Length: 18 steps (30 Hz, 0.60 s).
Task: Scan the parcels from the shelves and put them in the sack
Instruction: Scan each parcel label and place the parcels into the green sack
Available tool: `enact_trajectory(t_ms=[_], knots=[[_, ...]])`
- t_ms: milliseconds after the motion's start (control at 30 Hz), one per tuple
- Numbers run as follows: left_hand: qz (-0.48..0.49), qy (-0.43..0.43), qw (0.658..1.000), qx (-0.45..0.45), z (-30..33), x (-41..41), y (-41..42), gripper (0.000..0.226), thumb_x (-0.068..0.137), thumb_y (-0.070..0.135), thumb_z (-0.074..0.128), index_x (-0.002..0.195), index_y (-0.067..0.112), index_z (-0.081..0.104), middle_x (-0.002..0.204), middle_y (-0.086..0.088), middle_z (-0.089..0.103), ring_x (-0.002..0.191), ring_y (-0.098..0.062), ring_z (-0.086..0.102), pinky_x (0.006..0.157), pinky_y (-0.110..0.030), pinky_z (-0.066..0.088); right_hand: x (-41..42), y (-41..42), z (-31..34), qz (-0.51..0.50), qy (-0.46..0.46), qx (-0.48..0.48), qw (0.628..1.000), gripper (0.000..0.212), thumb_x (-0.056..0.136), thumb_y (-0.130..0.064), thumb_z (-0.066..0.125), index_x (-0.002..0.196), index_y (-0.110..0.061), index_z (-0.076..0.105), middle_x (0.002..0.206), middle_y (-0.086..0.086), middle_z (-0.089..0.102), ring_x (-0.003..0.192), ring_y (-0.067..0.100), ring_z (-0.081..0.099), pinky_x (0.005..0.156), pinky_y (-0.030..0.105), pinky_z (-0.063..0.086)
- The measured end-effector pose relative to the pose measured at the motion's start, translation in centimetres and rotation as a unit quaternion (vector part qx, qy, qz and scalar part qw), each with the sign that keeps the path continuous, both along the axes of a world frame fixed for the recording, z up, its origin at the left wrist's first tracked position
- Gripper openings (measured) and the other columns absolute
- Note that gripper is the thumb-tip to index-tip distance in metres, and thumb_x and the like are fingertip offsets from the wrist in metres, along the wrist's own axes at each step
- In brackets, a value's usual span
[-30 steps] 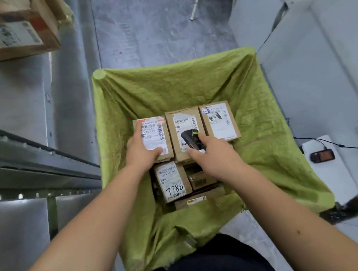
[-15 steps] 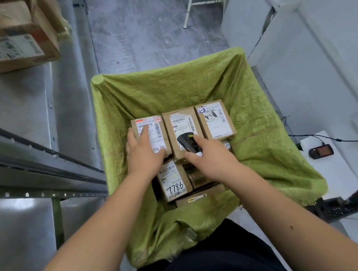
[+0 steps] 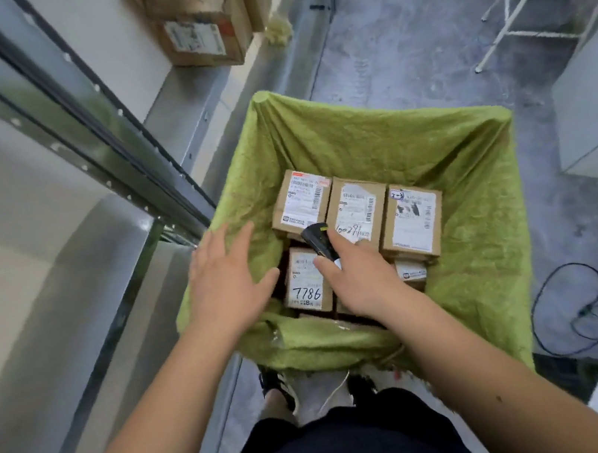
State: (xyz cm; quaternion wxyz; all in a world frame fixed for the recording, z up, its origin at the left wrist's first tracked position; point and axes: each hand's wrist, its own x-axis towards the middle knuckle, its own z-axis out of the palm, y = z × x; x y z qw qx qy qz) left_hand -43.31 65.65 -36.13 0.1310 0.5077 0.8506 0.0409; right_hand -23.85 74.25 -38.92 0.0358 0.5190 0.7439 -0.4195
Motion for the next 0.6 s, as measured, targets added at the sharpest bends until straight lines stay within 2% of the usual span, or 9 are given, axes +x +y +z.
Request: enact_trajectory(t_ms=[67, 133, 367, 500, 600], knots=[[0.033, 0.019, 0.999, 0.013, 1.1, 0.9, -2.5, 0.087, 0.089, 0.064, 0.065, 0.163, 0.039, 0.026, 0.171, -0.008, 0.022, 0.159, -0.030, 0.013, 0.128, -0.050, 0.013, 0.0, -1.0, 0.7, 0.040, 0.004, 0.001, 0.999, 0.070, 0.104, -0.061, 0.033, 0.165, -0.033, 0.011, 0.142, 0.021, 0.046, 0.127, 0.041, 0.050, 0.103, 0.046, 0.045], [0.066, 0.034, 0.997, 0.023, 2.0, 1.6, -5.2, 0.086, 0.089, 0.064, 0.065, 0.162, 0.038, 0.027, 0.171, -0.008, 0.024, 0.159, -0.030, 0.014, 0.128, -0.051, 0.015, -0.4, -2.3, 1.6, 0.071, 0.008, 0.014, 0.997, 0.071, 0.104, -0.061, 0.033, 0.165, -0.031, 0.013, 0.143, 0.022, 0.047, 0.128, 0.043, 0.050, 0.106, 0.049, 0.045], [0.205, 0.045, 0.977, 0.020, 3.0, 3.0, -15.4, 0.091, 0.090, 0.063, 0.064, 0.165, 0.034, 0.022, 0.170, -0.010, 0.027, 0.159, -0.031, 0.015, 0.128, -0.052, 0.018, -3.1, -8.2, 3.7, 0.211, 0.036, 0.079, 0.974, 0.067, 0.104, -0.061, 0.036, 0.162, -0.032, 0.021, 0.127, 0.021, 0.053, 0.111, 0.042, 0.056, 0.096, 0.045, 0.048], [0.286, 0.048, 0.957, 0.019, 3.3, 3.5, -21.8, 0.091, 0.092, 0.065, 0.061, 0.166, 0.034, 0.018, 0.171, -0.009, 0.024, 0.160, -0.030, 0.013, 0.129, -0.049, 0.017, -5.5, -13.1, 4.9, 0.299, 0.046, 0.114, 0.946, 0.070, 0.103, -0.063, 0.035, 0.163, -0.031, 0.018, 0.133, 0.021, 0.049, 0.118, 0.043, 0.053, 0.099, 0.048, 0.047], [0.348, 0.064, 0.935, 0.018, 3.4, 4.7, -27.9, 0.091, 0.091, 0.068, 0.059, 0.165, 0.034, 0.020, 0.171, -0.010, 0.025, 0.159, -0.031, 0.014, 0.128, -0.047, 0.017, -7.0, -18.2, 5.8, 0.367, 0.057, 0.137, 0.918, 0.070, 0.103, -0.063, 0.035, 0.163, -0.030, 0.019, 0.130, 0.019, 0.051, 0.115, 0.040, 0.055, 0.095, 0.046, 0.045]])
